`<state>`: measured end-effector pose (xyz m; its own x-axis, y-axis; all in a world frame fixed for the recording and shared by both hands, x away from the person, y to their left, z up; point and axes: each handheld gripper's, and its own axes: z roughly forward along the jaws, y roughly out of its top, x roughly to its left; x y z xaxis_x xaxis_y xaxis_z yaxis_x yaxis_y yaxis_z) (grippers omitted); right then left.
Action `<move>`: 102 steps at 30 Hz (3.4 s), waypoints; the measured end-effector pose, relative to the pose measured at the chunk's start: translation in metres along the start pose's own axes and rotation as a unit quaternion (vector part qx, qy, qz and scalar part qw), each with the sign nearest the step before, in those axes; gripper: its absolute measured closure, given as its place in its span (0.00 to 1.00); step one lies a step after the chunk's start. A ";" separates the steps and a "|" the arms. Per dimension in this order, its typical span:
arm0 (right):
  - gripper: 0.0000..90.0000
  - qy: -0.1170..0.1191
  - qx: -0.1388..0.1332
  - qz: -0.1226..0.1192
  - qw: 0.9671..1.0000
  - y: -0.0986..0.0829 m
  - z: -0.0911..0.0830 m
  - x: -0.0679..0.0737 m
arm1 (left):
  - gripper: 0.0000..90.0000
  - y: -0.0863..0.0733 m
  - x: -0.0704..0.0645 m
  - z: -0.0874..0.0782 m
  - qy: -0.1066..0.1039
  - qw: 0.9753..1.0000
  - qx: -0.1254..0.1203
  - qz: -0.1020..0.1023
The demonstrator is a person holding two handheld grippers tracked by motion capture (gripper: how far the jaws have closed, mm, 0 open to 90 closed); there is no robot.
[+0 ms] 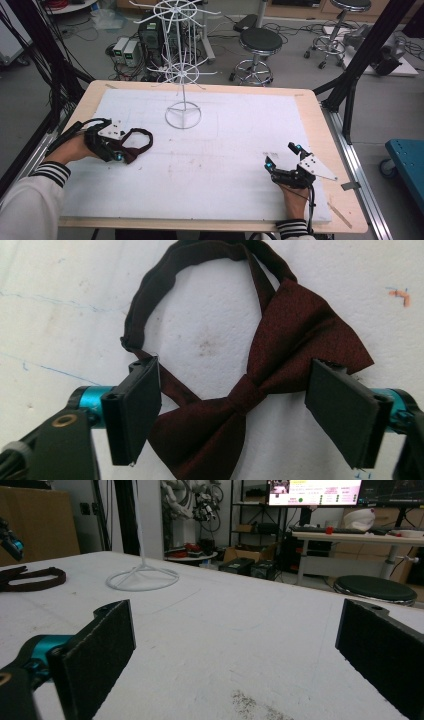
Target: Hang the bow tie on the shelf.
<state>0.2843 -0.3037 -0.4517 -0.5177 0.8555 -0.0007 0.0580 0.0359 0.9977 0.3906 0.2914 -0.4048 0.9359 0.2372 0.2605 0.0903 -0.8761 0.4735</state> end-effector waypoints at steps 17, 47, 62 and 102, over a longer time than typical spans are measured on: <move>0.02 -0.001 0.001 0.002 1.000 0.000 0.000 0.000 | 0.52 -0.001 -0.001 0.007 -0.034 0.999 0.013 -0.031; 0.02 -0.002 0.000 0.002 1.000 0.000 0.000 0.000 | 0.86 0.004 0.000 -0.006 0.014 0.998 0.019 -0.057; 0.02 -0.001 0.001 0.004 1.000 0.000 0.000 0.000 | 0.86 0.008 0.008 -0.032 0.034 0.976 -0.111 -0.186; 0.02 -0.001 0.000 0.000 1.000 0.000 0.000 0.000 | 0.86 0.042 0.022 -0.071 0.151 0.882 -0.286 -0.342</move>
<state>0.2843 -0.3037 -0.4517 -0.5166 0.8562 -0.0004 0.0578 0.0354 0.9977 0.3914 0.2893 -0.3193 0.5877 0.8053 -0.0781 0.3309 -0.1512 0.9315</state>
